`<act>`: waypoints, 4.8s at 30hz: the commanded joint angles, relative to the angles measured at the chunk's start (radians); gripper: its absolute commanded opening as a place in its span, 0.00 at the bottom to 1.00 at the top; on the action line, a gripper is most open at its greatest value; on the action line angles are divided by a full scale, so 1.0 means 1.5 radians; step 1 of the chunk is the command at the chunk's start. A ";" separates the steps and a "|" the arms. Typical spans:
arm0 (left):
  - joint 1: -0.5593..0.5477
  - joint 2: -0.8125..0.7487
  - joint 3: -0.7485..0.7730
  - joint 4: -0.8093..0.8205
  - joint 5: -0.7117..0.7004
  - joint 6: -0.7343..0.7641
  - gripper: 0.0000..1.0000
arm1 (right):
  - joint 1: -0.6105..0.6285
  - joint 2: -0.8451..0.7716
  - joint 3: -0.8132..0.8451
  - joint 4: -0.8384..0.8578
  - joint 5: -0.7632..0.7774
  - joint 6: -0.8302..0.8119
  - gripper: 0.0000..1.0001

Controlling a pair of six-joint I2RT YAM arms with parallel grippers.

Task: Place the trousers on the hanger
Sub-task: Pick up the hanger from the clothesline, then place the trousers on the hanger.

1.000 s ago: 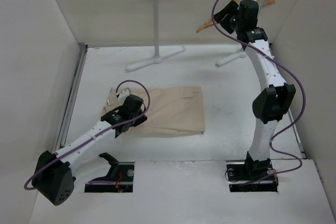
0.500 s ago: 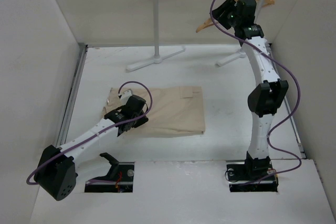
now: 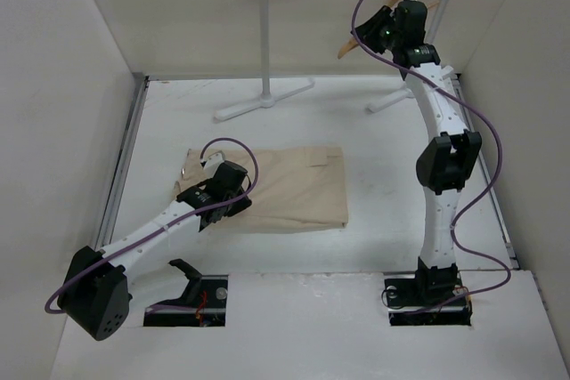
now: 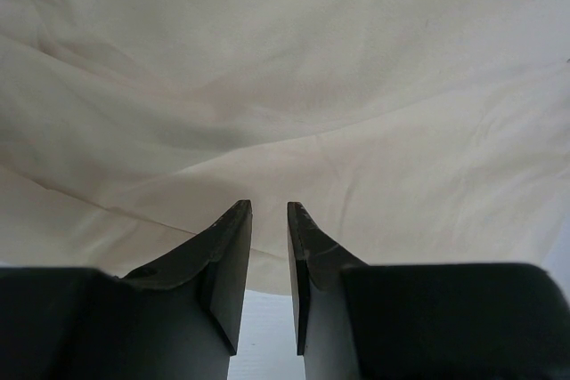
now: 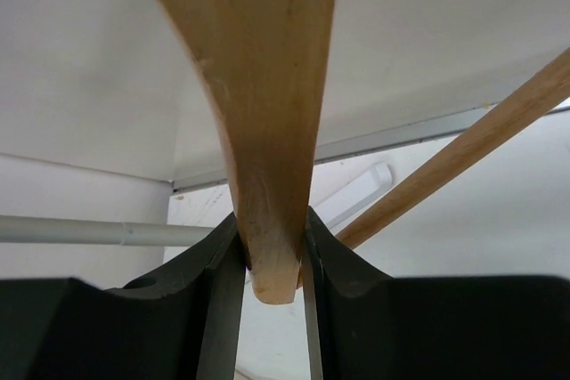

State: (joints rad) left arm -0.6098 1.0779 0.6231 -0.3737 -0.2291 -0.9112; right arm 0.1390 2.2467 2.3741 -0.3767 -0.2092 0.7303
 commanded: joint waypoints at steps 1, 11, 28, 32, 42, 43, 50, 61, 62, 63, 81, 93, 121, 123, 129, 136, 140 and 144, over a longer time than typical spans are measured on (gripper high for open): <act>-0.005 -0.010 0.024 0.005 -0.012 -0.010 0.22 | 0.006 -0.059 0.034 0.057 -0.023 -0.011 0.26; 0.003 -0.013 0.064 -0.008 -0.009 -0.011 0.42 | 0.033 -0.162 -0.078 0.057 -0.040 -0.020 0.25; 0.007 -0.041 0.088 -0.008 0.008 -0.004 0.50 | 0.072 -0.314 -0.355 0.155 -0.060 -0.010 0.22; 0.011 -0.040 0.099 -0.001 0.018 0.000 0.50 | 0.086 -0.346 -0.403 0.214 -0.084 -0.023 0.20; 0.010 -0.029 0.116 0.008 0.030 0.001 0.50 | 0.091 -0.366 -0.387 0.239 -0.130 -0.020 0.17; 0.010 -0.030 0.118 0.008 0.030 0.000 0.50 | 0.091 -0.368 -0.388 0.238 -0.130 -0.014 0.17; 0.026 -0.026 0.176 0.007 0.033 0.005 0.50 | 0.110 -0.412 -0.484 0.253 -0.130 -0.003 0.18; 0.031 0.046 0.382 0.024 0.049 0.107 0.51 | 0.175 -0.536 -0.669 0.214 -0.116 -0.014 0.17; 0.027 0.060 0.404 0.029 0.056 0.118 0.51 | 0.182 -0.550 -0.692 0.208 -0.110 -0.014 0.17; 0.022 0.074 0.423 0.035 0.064 0.129 0.51 | 0.189 -0.565 -0.716 0.203 -0.104 -0.014 0.17; -0.138 0.378 0.661 0.102 0.119 0.199 0.56 | 0.275 -0.730 -1.004 0.120 -0.075 -0.015 0.17; -0.151 0.480 0.728 0.109 0.068 0.198 0.12 | 0.276 -0.782 -1.054 0.059 -0.071 -0.028 0.17; -0.266 0.429 0.318 0.462 -0.142 -0.052 0.00 | 0.171 -0.737 -1.112 0.111 0.059 0.006 0.17; -0.271 0.431 0.301 0.468 -0.157 -0.056 0.00 | 0.171 -0.695 -1.115 0.154 0.055 0.005 0.21; -0.277 0.422 0.248 0.463 -0.169 -0.080 0.00 | 0.171 -0.563 -1.102 0.234 0.046 0.009 0.33; -0.283 0.430 0.237 0.462 -0.163 -0.092 0.00 | 0.171 -0.505 -1.113 0.272 0.084 0.017 0.44; -0.283 0.431 0.230 0.457 -0.164 -0.095 0.00 | 0.174 -0.474 -1.118 0.280 0.070 0.021 0.44; -0.278 0.424 0.220 0.454 -0.165 -0.096 0.00 | 0.177 -0.462 -1.135 0.291 0.047 0.045 0.44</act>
State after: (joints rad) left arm -1.0218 1.7527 0.9855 0.3592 -0.4507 -1.0546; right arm 0.3943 1.5414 0.6960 0.0063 -0.1211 0.7589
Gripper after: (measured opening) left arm 0.142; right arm 0.438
